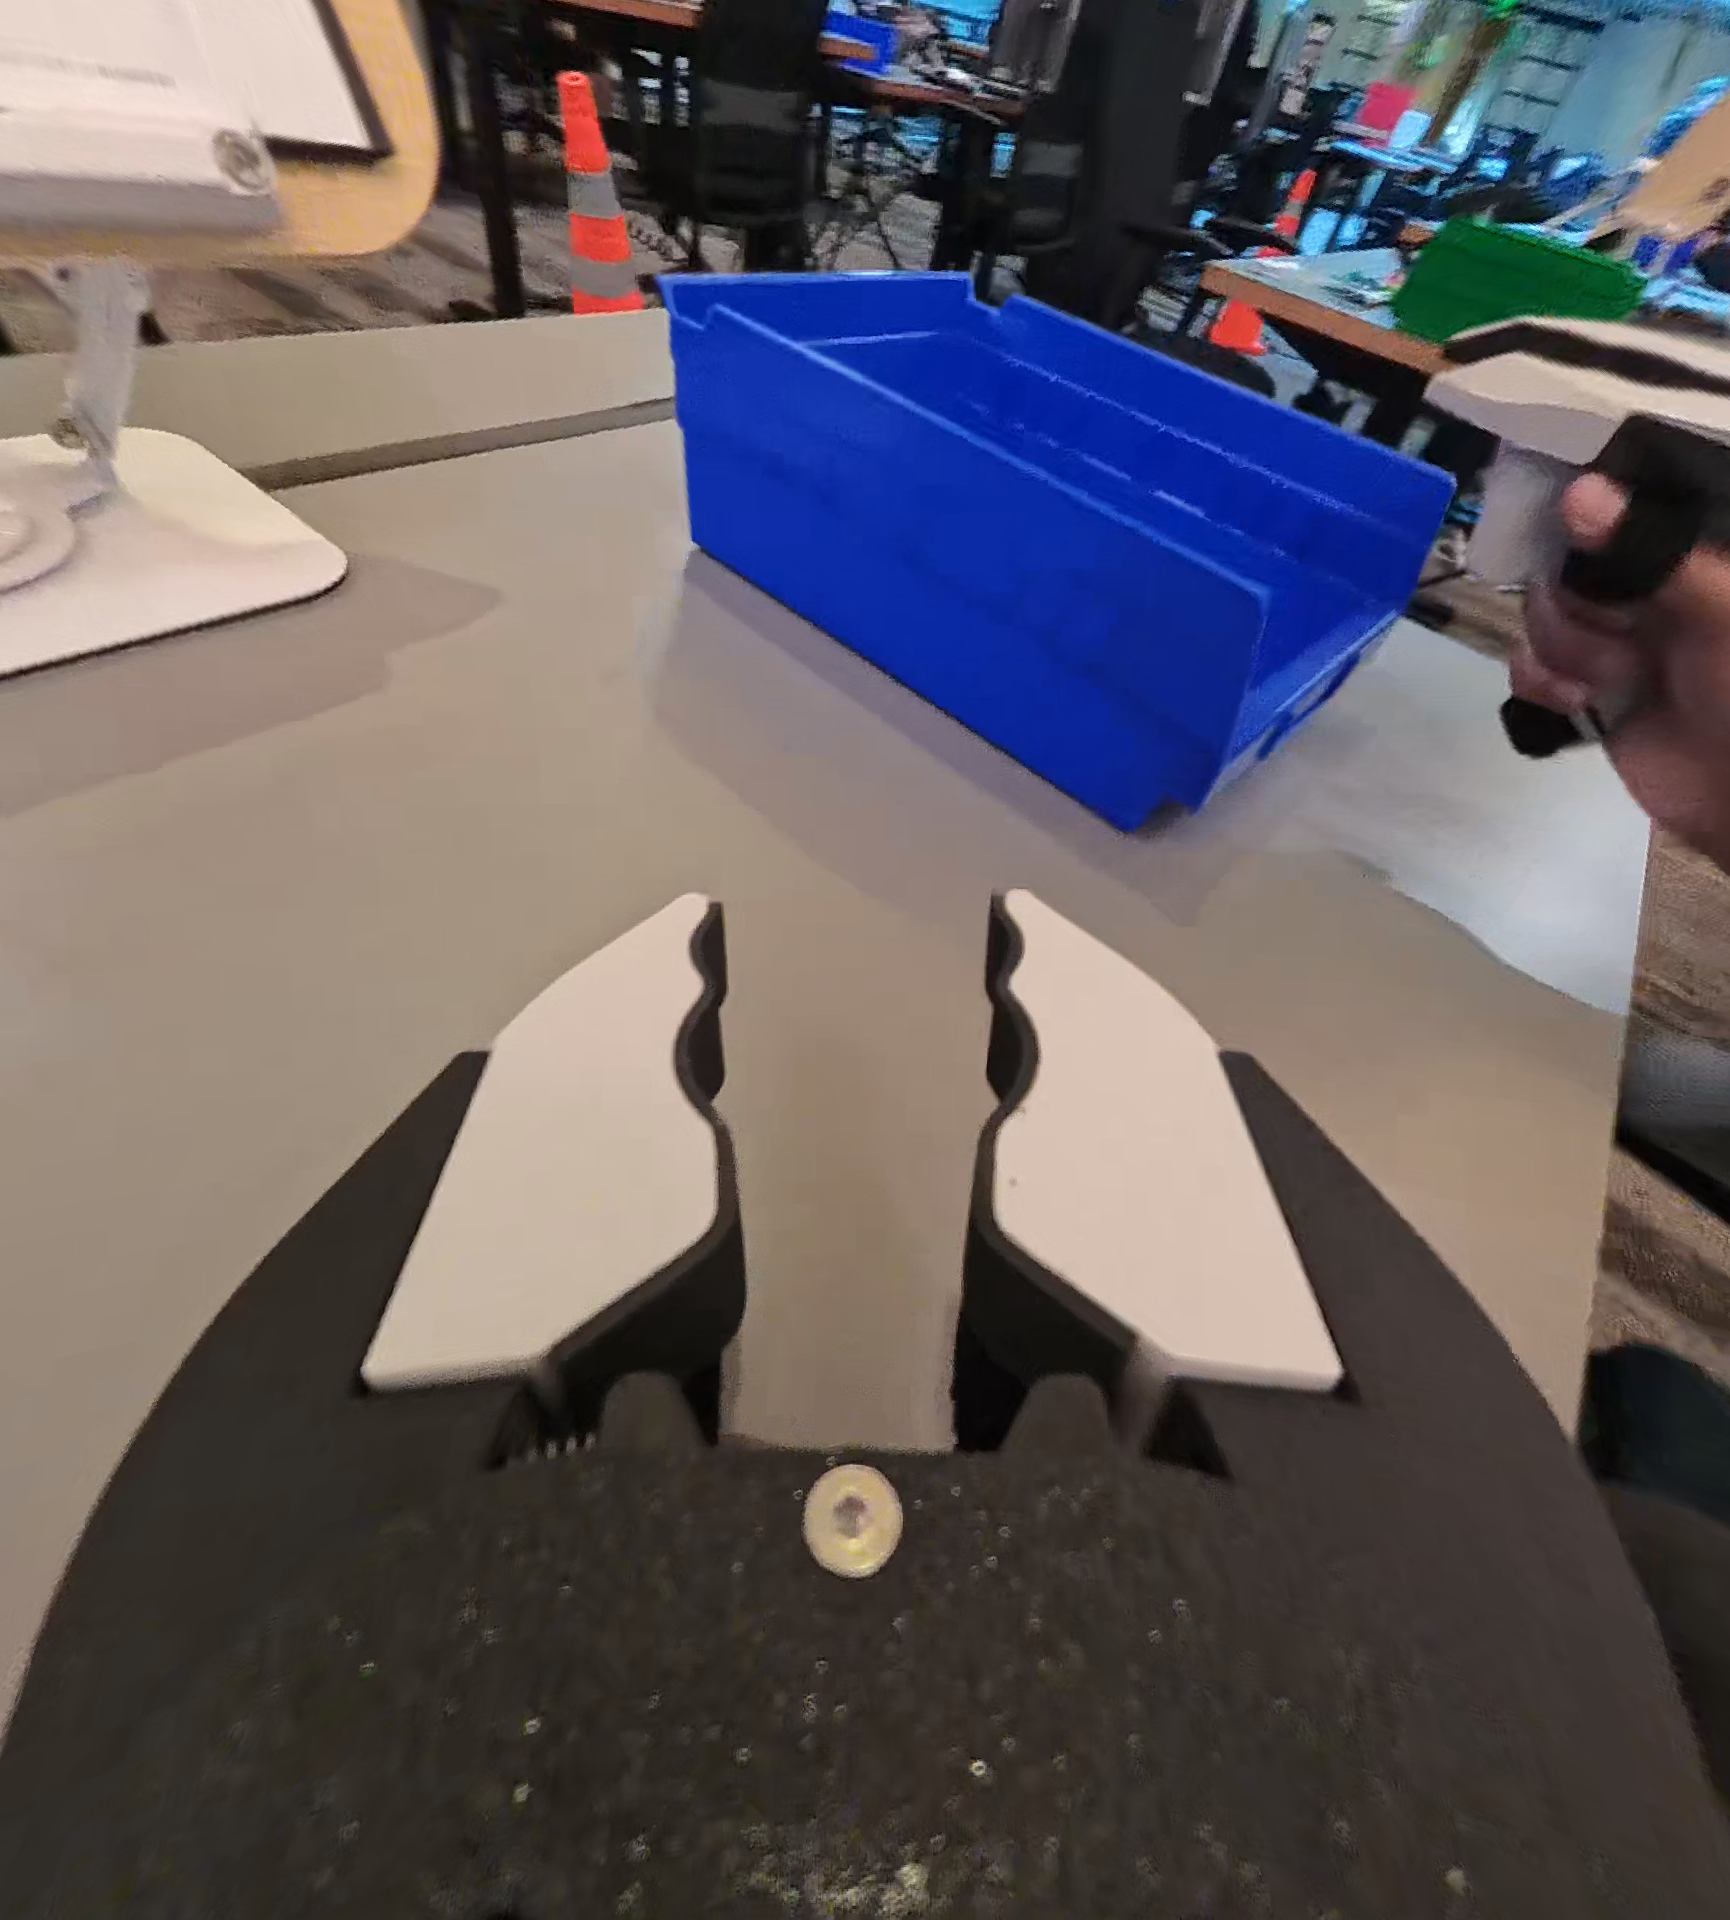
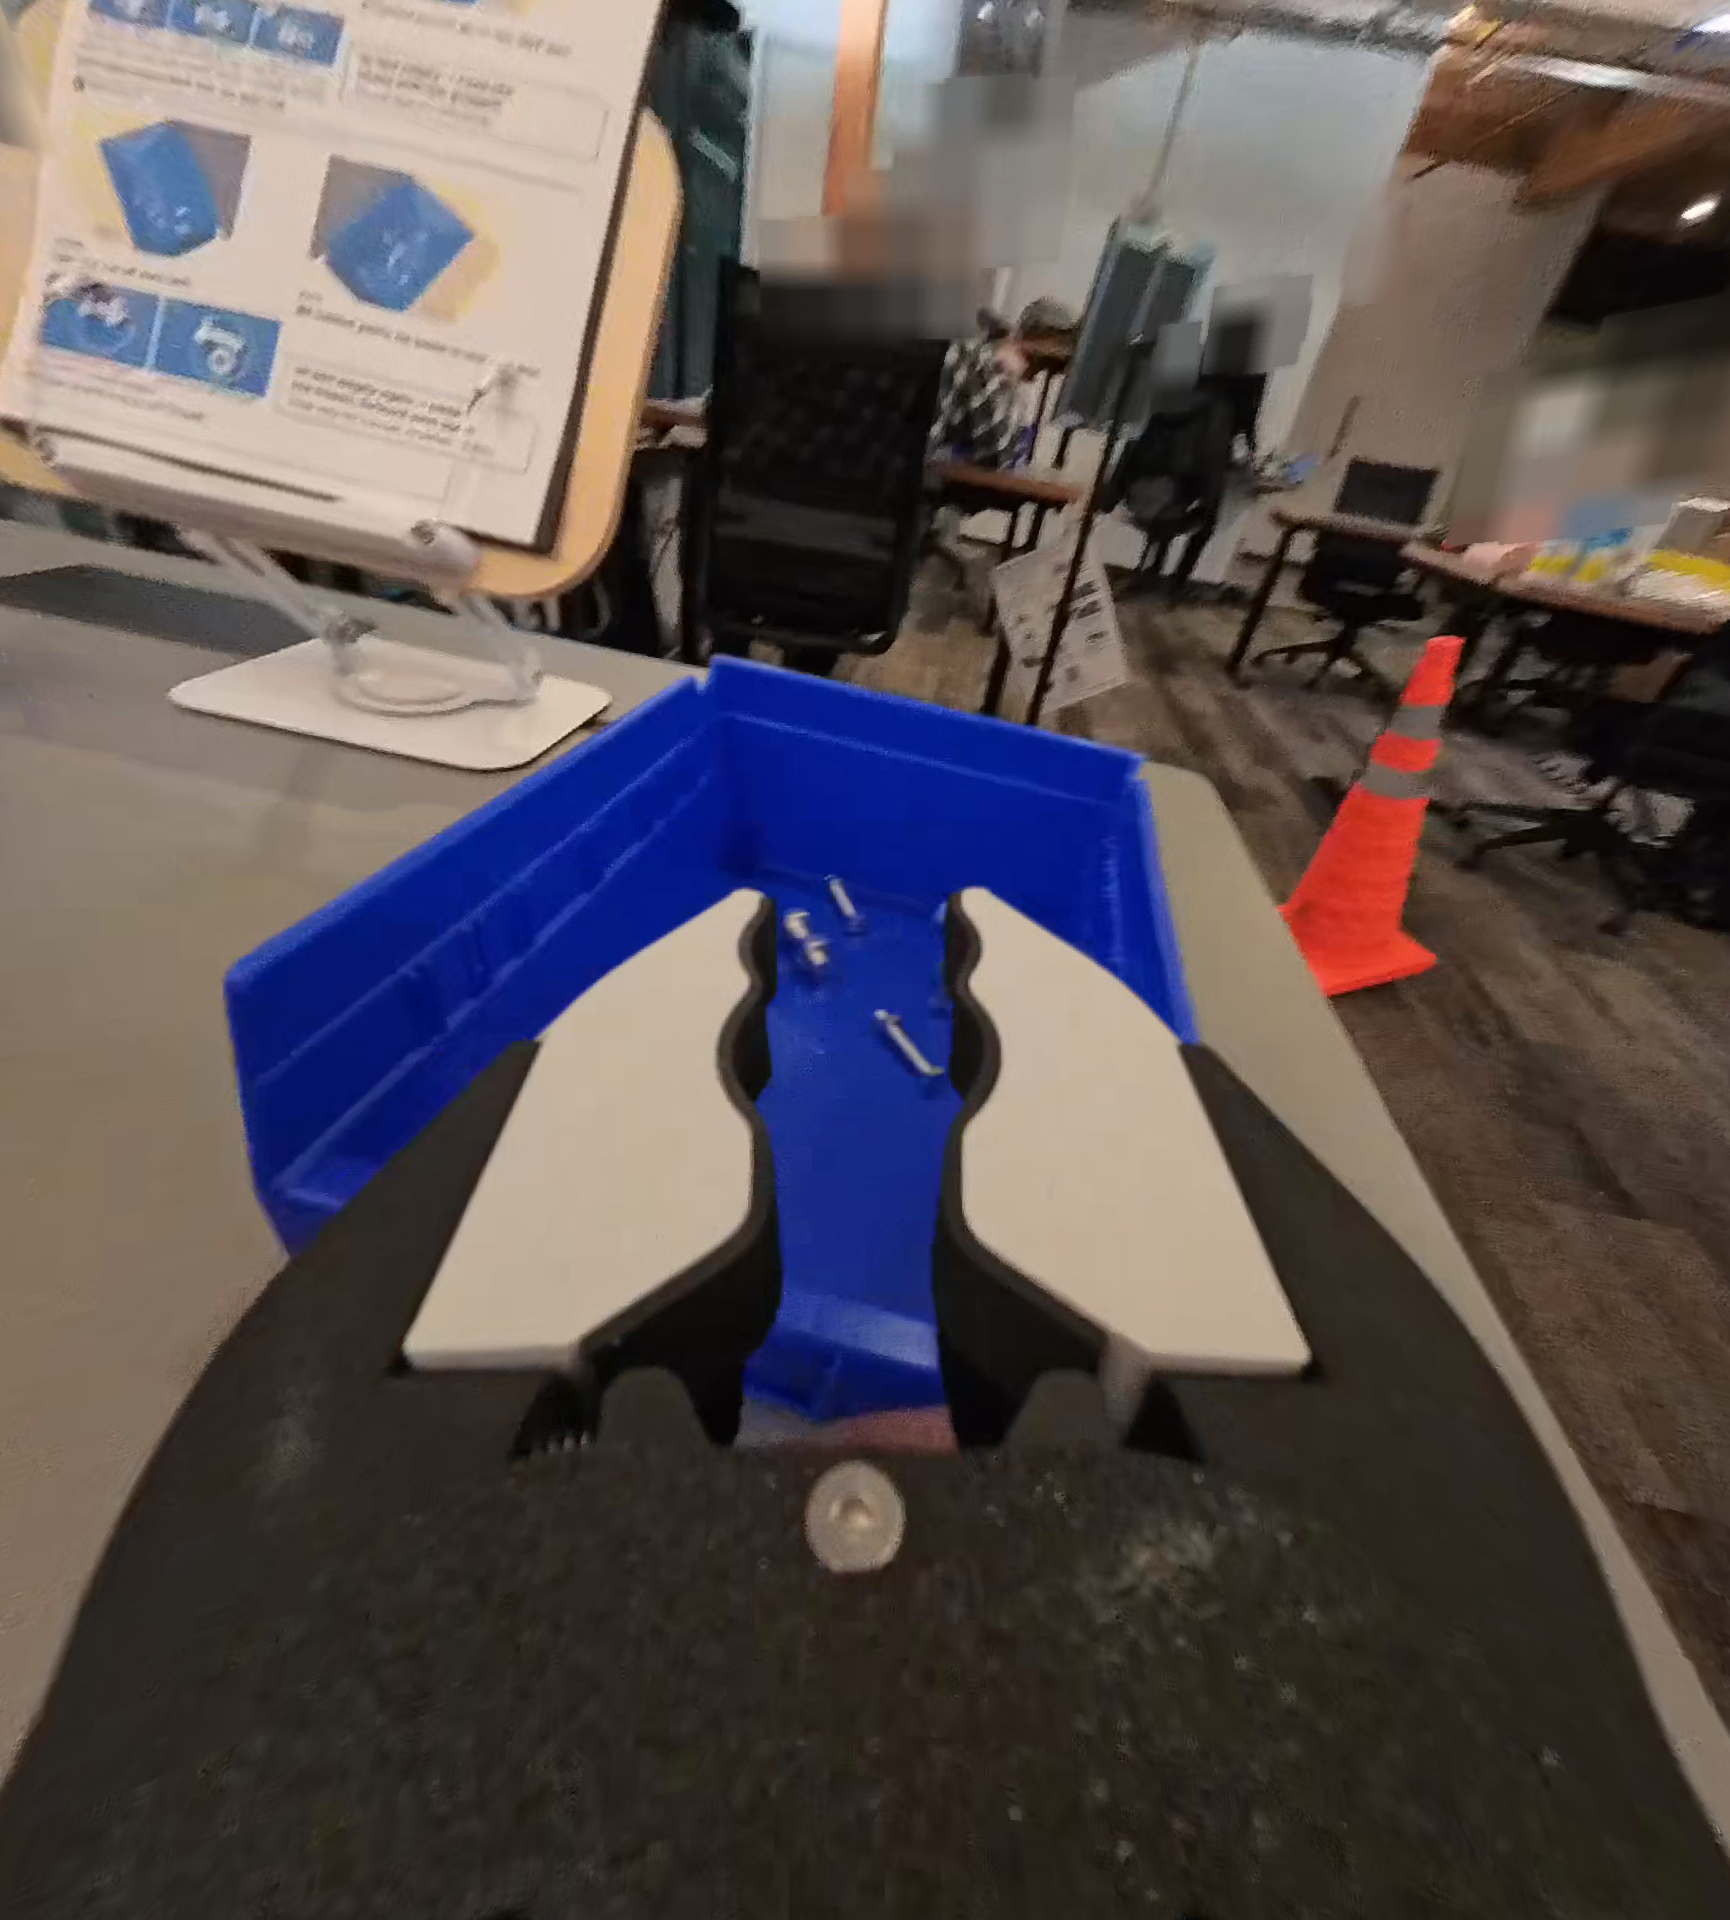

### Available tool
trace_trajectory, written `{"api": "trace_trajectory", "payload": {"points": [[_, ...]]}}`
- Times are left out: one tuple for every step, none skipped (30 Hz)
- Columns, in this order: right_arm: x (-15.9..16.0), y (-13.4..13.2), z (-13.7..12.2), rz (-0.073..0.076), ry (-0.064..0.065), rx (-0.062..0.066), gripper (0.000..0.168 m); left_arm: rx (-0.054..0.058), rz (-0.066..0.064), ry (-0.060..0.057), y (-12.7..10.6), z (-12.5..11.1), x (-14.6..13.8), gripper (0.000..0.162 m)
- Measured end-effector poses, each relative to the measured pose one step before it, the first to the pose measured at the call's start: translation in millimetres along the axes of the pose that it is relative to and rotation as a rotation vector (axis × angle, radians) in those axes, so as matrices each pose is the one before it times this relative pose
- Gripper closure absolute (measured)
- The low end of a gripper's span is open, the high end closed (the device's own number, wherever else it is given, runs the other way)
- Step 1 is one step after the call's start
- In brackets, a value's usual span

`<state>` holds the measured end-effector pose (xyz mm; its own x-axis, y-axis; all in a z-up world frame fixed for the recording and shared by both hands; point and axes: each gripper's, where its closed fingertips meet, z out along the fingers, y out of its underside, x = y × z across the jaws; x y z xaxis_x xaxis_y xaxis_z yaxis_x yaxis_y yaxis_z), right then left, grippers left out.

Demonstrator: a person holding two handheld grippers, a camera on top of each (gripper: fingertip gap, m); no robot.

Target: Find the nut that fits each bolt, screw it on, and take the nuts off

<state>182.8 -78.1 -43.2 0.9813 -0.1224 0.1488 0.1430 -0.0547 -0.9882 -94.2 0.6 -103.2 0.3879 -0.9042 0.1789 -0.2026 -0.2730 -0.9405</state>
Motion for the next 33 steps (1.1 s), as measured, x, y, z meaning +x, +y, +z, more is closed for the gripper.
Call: {"api": "trace_trajectory", "payload": {"points": [[11.24, -2.73, -9.67, 0.0115, 0.0692, 0.0426, 0.136, -0.0098, -0.0016, 0.0071, -0.5, 11.2, 19.94, 0.112], [11.25, -4.0, -8.04, 0.0146, 0.0625, 0.0468, 0.137, -0.0428, 0.009, 0.0155, 3.47, 15.78, 21.77, 0.11], [11.07, -0.67, -6.06, 0.0041, 0.0532, 0.0253, 0.139, -0.06, 0.018, 0.004, 4.53, 18.73, 19.09, 0.106], [9.58, 5.21, -2.19, -0.0082, 0.0449, -0.0194, 0.138, -0.0348, 0.0162, -0.0071, 0.06, 19.46, 15.35, 0.099], [5.42, 9.35, 1.84, -0.0192, 0.0155, -0.0547, 0.137, -0.0088, 0.0041, -0.0219, -3.63, 18.31, 10.03, 0.095], [3.87, 10.82, 4.26, -0.0174, 0.0048, -0.0622, 0.135, 0.0054, -0.0107, -0.0495, -5.23, 15.8, 2.21, 0.097], [-0.79, 11.81, 4.21, -0.0064, -0.0136, -0.0588, 0.133, 0.0191, -0.0261, -0.0599, -6.89, 13.21, -2.54, 0.099], [-2.26, 10.67, 3.73, 0.0089, -0.0207, -0.049, 0.132, 0.0263, -0.0414, -0.0392, -6.85, 10.8, -1.35, 0.097], [-2.12, 8.24, 3.69, 0.0217, -0.0227, -0.0353, 0.132, 0.0188, -0.0491, -0.0088, -5.09, 8.79, 2.25, 0.097], [-2.39, 3.27, 1.97, 0.0208, -0.015, -0.0092, 0.133, 0.005, -0.0374, -0.0029, -2.79, 8.25, 2.74, 0.098], [0.74, -1.26, 0.1, 0.0117, 0.009, 0.0144, 0.137, -0.007, -0.019, -0.0124, -0.32, 8.45, 0.9, 0.099], [0.3, -0.4, 1.18, 0.0035, 0.005, -0.001, 0.139, -0.0144, -0.0045, -0.0173, 1.25, 8.56, -0.82, 0.101], [-1.11, 1.03, 2.69, 0.0014, -0.0069, -0.0138, 0.139, -0.0114, 0.0007, -0.0168, 1.37, 7.75, -1.63, 0.102], [-0.22, -0.06, 1.95, -0.0037, 0.0042, -0.0113, 0.14, 0.0003, -0.0068, -0.0066, -0.24, 5.63, -0.82, 0.102], [1.82, -0.81, 0.54, -0.0097, 0.0208, -0.0095, 0.141, 0.0093, -0.0106, 0.0011, -1.67, 3.14, 0.23, 0.108], [4.27, -1.88, -1.06, -0.0151, 0.0364, 0.0038, 0.139, 0.004, -0.0091, -0.008, -1.28, 1.54, -0.61, 0.123], [4.36, -2.44, -1.31, -0.0221, 0.0344, 0.0136, 0.135, -0.0016, -0.0066, -0.0145, -0.75, 0.99, -1.32, 0.129], [5.09, -0.5, -2.04, -0.0177, 0.0349, 0.0059, 0.135, -0.0008, -0.0048, -0.0072, -0.81, 1.11, -0.21, 0.129], [3.03, 1.87, -0.66, -0.0048, 0.0155, -0.0061, 0.135, -0.0073, -0.0056, -0.0033, -0.42, 1.42, 0.09, 0.127], [-0.4, 4.32, 1.77, 0.017, -0.0108, -0.0195, 0.135, -0.0084, -0.009, -0.0045, -0.87, 1.46, -0.44, 0.126], [-2.79, 6.68, 3.15, 0.0338, -0.0263, -0.0351, 0.133, -0.0034, -0.0078, -0.0103, -1.5, 1.41, -1.42, 0.127], [-3.23, 6.74, 4.76, 0.0323, -0.0241, -0.0336, 0.13, -0.006, -0.0083, -0.0096, -1.19, 1.51, -1.6, 0.129], [-2.19, 5.62, 5.01, 0.0192, -0.0134, -0.0254, 0.13, -0.0057, -0.0082, -0.0103, -0.96, 1.21, -1.67, 0.131], [-2.13, 3.72, 4.33, 0.0105, -0.0086, -0.0148, 0.13, -0.0025, -0.0043, -0.0163, -1.34, 0.24, -2.31, 0.134], [-2.49, 2.58, 3.03, 0.011, -0.0071, -0.0091, 0.131, -0.0009, 0.0028, -0.0259, -1.4, -1.02, -3.18, 0.141], [-4.11, 1.83, 3.34, 0.0135, -0.0111, -0.0067, 0.131, -0.0022, 0.0126, -0.028, -1.25, -1.39, -3.36, 0.146], [-5.01, 1.64, 2.13, 0.0152, -0.0141, -0.0101, 0.133, -0.0058, 0.0115, -0.0219, -0.53, -1.26, -2.99, 0.151], [-6.82, 0.7, 0.77, 0.0212, -0.0224, -0.008, 0.131, -0.0033, 0.0048, -0.014, -0.08, -1.4, -2.65, 0.152], [-5.81, -0.93, -0.19, 0.0278, -0.0112, 0.0105, 0.131, -0.0027, 0.0001, -0.0136, 0.46, -1.66, -3.61, 0.154], [-5.55, 0.39, -1.77, 0.0242, -0.008, 0.0082, 0.132, -0.0034, -0.0047, -0.0069, 0.65, -2.39, -4.06, 0.155], [-4.72, 1.25, -2.6, 0.0219, 0.0006, -0.0012, 0.137, -0.0038, -0.0011, -0.0115, 0.66, -3.18, -5.63, 0.156], [-4.85, 1.53, -3.12, 0.0256, 0.0007, -0.0037, 0.143, -0.0034, 0.0024, -0.0102, 0.93, -3.9, -6.58, 0.157], [-5.44, 1.75, -4.46, 0.0218, -0.002, -0.0009, 0.15, -0.0033, 0.0064, -0.004, 1.44, -4.76, -7.05, 0.158]]}}
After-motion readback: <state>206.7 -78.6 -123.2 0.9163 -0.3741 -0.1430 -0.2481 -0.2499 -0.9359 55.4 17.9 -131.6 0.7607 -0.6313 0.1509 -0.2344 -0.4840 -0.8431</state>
